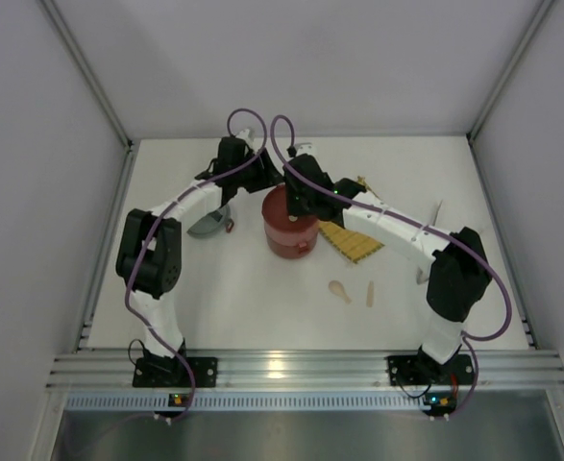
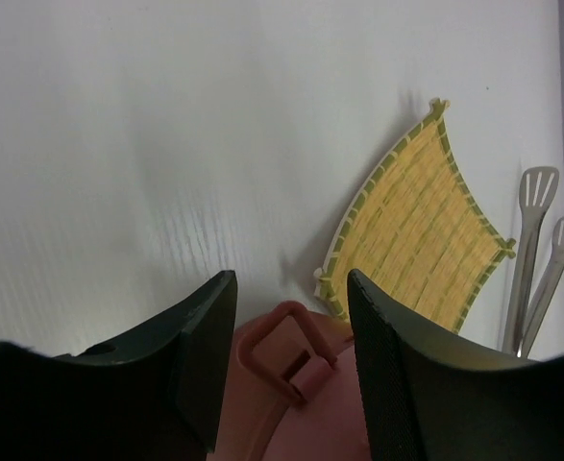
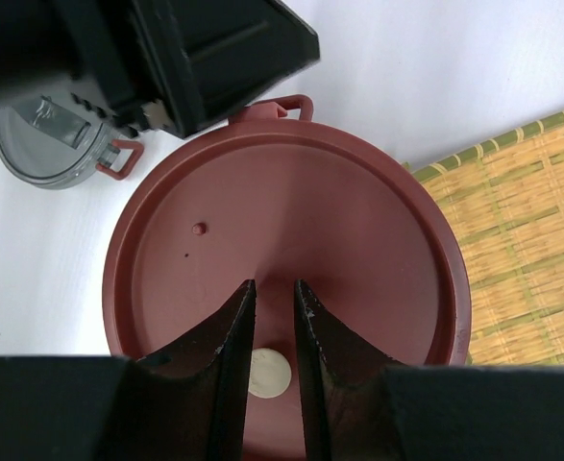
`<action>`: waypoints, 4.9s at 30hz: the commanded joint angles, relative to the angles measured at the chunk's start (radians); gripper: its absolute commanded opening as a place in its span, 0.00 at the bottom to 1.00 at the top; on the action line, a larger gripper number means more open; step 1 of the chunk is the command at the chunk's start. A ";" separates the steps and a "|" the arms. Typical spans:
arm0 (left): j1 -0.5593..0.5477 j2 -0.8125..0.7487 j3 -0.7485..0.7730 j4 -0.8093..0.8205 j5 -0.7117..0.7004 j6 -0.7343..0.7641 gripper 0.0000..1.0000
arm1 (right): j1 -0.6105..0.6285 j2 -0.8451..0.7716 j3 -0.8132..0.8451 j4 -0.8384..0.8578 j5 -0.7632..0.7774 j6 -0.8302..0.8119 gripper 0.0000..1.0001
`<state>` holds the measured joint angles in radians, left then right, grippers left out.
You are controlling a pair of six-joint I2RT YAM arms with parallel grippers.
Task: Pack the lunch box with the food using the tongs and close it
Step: Close the fastener on the packing box.
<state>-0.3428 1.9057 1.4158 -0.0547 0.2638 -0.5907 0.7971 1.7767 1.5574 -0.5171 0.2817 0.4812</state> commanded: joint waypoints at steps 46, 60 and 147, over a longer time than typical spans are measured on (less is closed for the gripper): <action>-0.039 -0.317 -0.380 -0.027 -0.060 -0.012 0.54 | -0.058 0.043 0.066 -0.118 -0.015 -0.066 0.24; -0.122 -0.243 -0.368 -0.022 -0.166 -0.029 0.54 | -0.058 0.046 0.040 -0.113 -0.021 -0.064 0.24; -0.177 -0.212 -0.388 -0.065 -0.176 -0.072 0.52 | -0.154 -0.214 -0.556 0.281 -0.027 0.385 0.17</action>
<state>-0.4732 1.7107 1.0611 -0.1791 0.0021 -0.6308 0.6445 1.5372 0.9386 -0.3637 0.3096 0.8524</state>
